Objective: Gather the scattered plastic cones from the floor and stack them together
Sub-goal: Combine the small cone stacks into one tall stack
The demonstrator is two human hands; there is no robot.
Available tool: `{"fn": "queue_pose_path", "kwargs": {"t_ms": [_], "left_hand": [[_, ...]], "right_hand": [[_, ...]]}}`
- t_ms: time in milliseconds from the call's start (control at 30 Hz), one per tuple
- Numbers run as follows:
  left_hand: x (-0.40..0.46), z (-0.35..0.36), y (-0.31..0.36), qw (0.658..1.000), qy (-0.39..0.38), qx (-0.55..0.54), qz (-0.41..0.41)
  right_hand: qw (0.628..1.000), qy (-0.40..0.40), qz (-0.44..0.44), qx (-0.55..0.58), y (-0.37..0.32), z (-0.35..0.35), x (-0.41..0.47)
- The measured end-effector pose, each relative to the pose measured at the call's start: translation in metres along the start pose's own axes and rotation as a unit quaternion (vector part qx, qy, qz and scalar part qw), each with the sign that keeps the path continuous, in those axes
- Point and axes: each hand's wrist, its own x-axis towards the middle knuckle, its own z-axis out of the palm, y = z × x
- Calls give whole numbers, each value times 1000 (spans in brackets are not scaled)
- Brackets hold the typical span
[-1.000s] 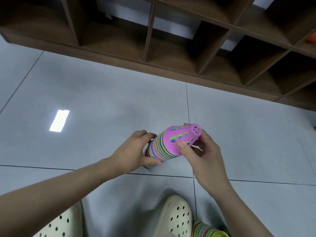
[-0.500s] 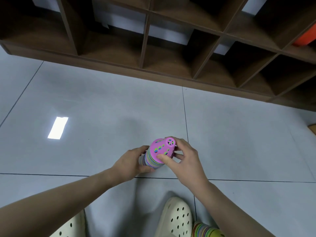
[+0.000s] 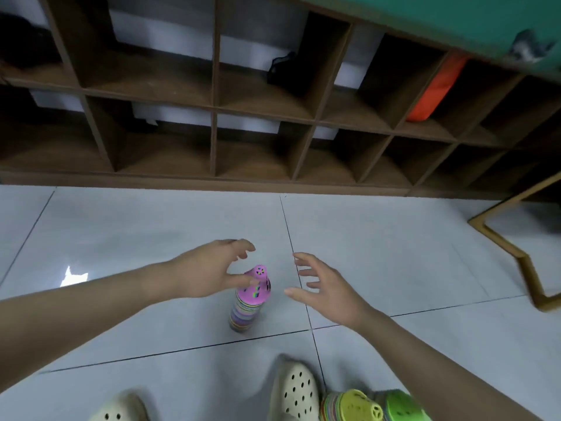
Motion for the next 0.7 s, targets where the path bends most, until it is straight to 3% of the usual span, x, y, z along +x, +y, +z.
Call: {"fn": "queue_pose_path", "kwargs": {"t_ms": [167,333,500,633,700], "left_hand": [[-2,-43,94,994,1,61,95],[26,-46,161,971,-20,154,181],[56,-7,187,979,-15,89,181],[73,56,172,974,-111,129,147],[77,90,163,969,-154,137,134]], "right_hand": [[997,50,-2,-61,-20,-61,-60],[983,39,21,-176,-43,-112,-128],[977,48,70,-196,-36,-124,-162],[977,46,134,-159,4,-97,-174],[970,5,181,-162,29,-86,-178]]}}
